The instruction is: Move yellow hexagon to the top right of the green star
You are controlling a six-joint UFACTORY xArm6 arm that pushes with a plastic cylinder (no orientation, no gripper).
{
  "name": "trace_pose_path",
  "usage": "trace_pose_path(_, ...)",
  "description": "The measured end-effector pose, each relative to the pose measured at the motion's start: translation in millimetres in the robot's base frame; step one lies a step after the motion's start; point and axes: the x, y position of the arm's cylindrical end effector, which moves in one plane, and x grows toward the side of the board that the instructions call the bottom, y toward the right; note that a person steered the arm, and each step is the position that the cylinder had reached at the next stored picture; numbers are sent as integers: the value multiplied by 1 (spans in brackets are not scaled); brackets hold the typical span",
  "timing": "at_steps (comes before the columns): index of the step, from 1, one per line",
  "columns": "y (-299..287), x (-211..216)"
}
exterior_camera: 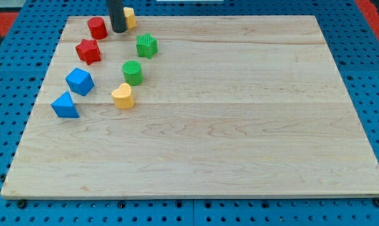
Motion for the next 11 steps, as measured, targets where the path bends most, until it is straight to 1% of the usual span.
trace_pose_path(1, -18, -8)
trace_pose_path(2, -25, -28)
trace_pose_path(3, -20, -40)
trace_pose_path(4, -9, -40)
trace_pose_path(5, 26, -40)
trace_pose_path(6, 30, -40)
trace_pose_path(7, 17, -30)
trace_pose_path(8, 20, -1)
trace_pose_path(9, 14, 6)
trace_pose_path(10, 75, -12)
trace_pose_path(11, 110, -4)
